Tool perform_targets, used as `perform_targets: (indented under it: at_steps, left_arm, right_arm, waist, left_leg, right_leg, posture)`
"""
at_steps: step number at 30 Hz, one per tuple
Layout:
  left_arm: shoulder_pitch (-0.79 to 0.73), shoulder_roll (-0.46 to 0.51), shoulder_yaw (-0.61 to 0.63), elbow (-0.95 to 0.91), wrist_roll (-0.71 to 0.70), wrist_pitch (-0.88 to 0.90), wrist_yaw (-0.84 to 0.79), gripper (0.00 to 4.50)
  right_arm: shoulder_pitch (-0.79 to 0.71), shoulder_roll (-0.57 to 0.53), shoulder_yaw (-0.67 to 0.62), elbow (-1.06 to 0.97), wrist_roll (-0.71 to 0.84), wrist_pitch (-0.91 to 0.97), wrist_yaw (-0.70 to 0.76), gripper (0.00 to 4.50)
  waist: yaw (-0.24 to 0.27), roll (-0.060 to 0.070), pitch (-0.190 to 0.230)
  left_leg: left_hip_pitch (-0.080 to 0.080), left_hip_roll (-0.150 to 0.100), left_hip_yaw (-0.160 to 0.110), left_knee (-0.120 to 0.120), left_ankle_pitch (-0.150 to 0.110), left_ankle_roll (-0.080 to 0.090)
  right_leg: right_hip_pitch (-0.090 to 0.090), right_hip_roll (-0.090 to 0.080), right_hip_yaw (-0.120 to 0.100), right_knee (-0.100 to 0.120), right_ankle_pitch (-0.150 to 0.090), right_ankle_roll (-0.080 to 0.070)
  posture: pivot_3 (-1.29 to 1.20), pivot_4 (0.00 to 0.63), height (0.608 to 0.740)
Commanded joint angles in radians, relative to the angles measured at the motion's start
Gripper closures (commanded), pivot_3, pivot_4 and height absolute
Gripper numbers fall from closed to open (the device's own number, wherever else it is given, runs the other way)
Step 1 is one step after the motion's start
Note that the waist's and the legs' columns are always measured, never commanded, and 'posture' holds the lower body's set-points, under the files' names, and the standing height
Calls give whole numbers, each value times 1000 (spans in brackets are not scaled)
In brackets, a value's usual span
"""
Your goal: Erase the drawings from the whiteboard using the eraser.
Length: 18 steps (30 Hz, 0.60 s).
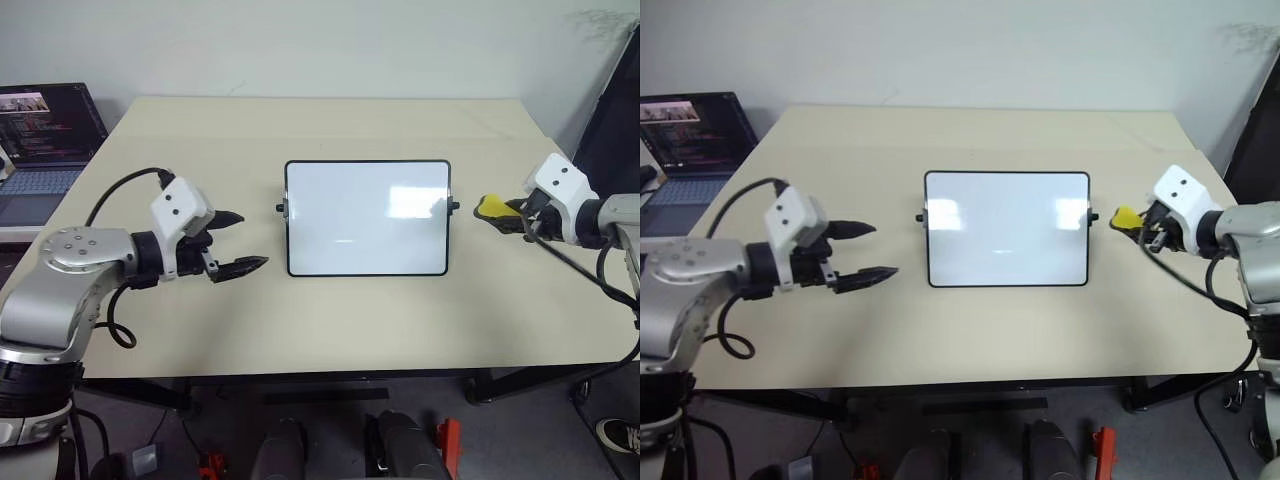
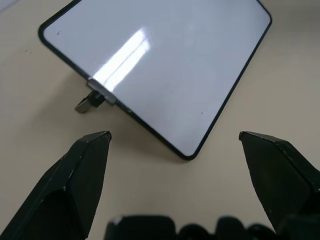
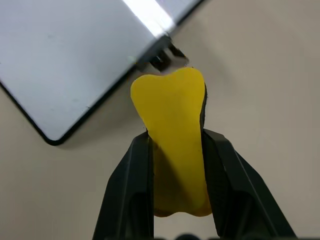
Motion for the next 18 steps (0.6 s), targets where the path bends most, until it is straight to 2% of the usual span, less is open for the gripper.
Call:
perform_targets:
  at_steps: [1, 8, 18]
  left_arm:
    - [-42, -28, -42, -52, -16, 0, -16, 0]
    - [-74, -79, -118, -67, -21, -1, -34, 0]
    - [-76, -112, -130, -73, -21, 9, -23, 0]
  right_arm:
    - [-50, 18, -13, 130, 1, 54, -46, 3483]
    - [-84, 19, 33, 323, -44, 107, -98, 3483]
    - [-139, 40, 17, 475, -49, 162, -172, 3485]
  waist:
    - [0, 0, 0]
    - [-1, 0, 0]
    - [-18, 0, 0]
  left_leg:
    - [0, 0, 0, 0, 0, 0]
    - [0, 0, 0, 0, 0, 0]
    - [0, 0, 0, 0, 0, 0]
  right_leg:
    - [0, 0, 0, 0, 0, 0]
    - [0, 0, 0, 0, 0, -1]
    - [0, 0, 1, 0, 0, 0]
  posture:
    - [0, 150, 740]
    - [0, 150, 740]
    - [0, 150, 740]
